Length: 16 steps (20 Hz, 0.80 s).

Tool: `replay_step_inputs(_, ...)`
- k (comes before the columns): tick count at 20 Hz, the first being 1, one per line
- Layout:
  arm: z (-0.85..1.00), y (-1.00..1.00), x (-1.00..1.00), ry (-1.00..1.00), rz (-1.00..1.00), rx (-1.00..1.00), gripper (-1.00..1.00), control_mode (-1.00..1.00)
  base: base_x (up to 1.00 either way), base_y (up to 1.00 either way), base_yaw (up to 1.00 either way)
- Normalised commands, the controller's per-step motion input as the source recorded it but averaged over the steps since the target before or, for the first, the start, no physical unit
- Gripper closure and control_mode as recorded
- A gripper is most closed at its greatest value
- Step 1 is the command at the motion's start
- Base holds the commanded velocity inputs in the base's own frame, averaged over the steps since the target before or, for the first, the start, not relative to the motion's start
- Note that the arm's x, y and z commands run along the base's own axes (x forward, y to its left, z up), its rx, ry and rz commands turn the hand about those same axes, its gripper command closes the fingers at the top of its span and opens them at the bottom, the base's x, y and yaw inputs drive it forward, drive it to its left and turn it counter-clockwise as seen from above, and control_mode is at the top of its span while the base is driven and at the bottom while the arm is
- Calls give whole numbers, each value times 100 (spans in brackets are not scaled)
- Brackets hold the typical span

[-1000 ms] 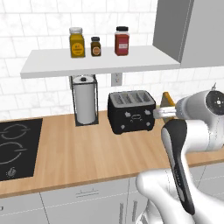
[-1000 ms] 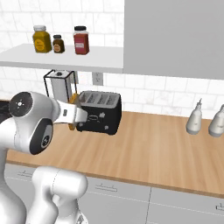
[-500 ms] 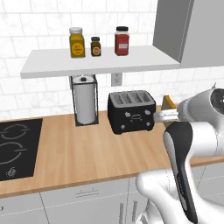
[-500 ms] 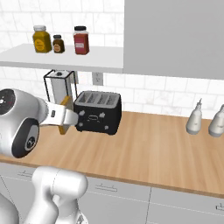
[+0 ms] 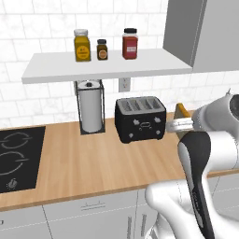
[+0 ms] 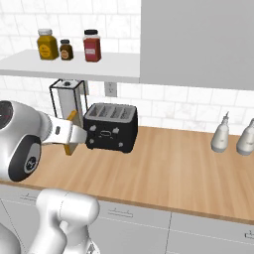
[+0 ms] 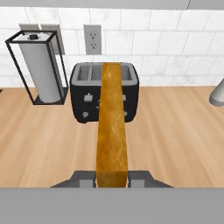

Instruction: Start the toaster. Once the lever pops up, take the bread to the plate on the dining counter.

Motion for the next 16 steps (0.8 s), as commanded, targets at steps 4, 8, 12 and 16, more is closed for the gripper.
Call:
replay_step_inputs(4, 0, -1, 0, 0, 0, 0, 100, -100, 0, 0, 0)
replay_step_inputs(8, 0, 0, -1, 0, 0, 0, 100, -100, 0, 0, 0)
replay_step_inputs(12, 0, 0, -9, 0, 0, 0, 100, -100, 0, 0, 0)
replay_step_inputs(16, 0, 0, -6, 0, 0, 0, 100, 100, -34, -1, 0)
